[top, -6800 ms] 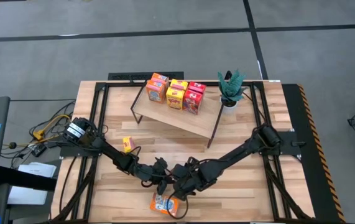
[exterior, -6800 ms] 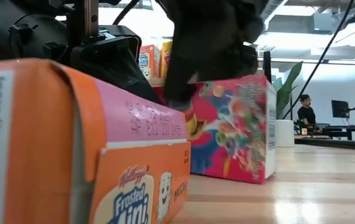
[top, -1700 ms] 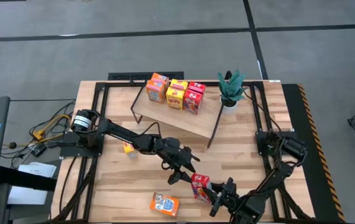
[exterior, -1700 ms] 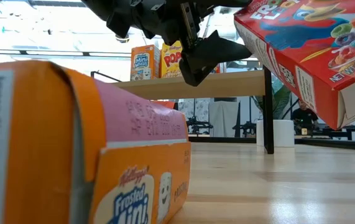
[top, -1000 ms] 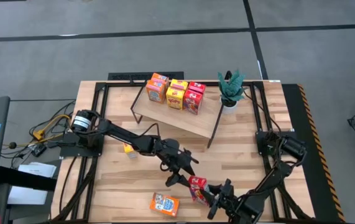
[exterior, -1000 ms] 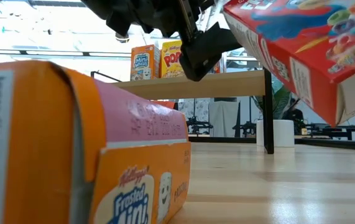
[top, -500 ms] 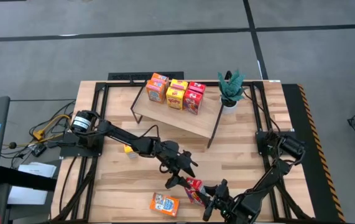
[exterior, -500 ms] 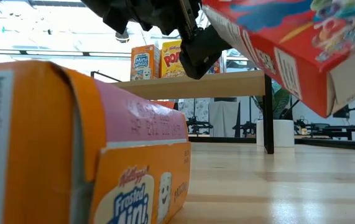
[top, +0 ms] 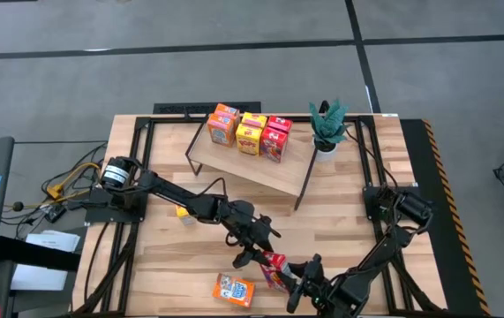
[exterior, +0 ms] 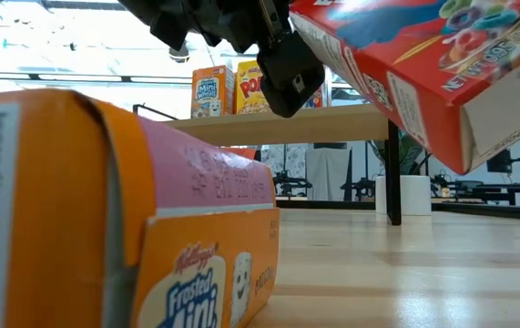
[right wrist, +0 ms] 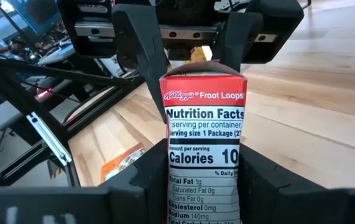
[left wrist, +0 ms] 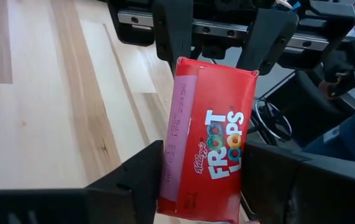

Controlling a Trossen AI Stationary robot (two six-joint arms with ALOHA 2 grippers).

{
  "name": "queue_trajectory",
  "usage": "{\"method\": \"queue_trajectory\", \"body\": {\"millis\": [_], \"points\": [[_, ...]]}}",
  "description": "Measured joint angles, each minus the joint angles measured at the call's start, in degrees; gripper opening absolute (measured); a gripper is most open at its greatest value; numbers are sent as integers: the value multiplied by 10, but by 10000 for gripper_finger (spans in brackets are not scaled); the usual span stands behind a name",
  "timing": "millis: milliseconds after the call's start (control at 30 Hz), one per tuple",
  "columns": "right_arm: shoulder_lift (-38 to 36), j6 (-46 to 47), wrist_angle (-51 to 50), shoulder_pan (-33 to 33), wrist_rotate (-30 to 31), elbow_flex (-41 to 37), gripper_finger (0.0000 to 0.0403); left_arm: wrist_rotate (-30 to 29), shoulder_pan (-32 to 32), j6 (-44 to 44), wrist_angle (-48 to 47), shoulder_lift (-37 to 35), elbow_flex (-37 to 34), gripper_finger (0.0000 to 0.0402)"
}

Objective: Stack cereal on shelf
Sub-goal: Put red cereal box on the table

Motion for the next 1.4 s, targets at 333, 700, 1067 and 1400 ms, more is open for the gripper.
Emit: {"method": "queue_trajectory", "body": {"millis": [333, 700, 1067, 1400], "points": [[-18, -6, -39, 16, -54, 0, 283, -35, 9, 48, -65, -2, 1, 171], [-141, -7, -185, 48, -89, 0, 294, -126, 6, 138, -239, -4, 82, 171], [-165, -6, -223, 56, -89, 0, 295, -316, -8, 292, -456, -6, 219, 171], [-160, -6, -231, 55, -100, 0, 295, -378, -11, 291, -471, 1, 196, 173]]}}
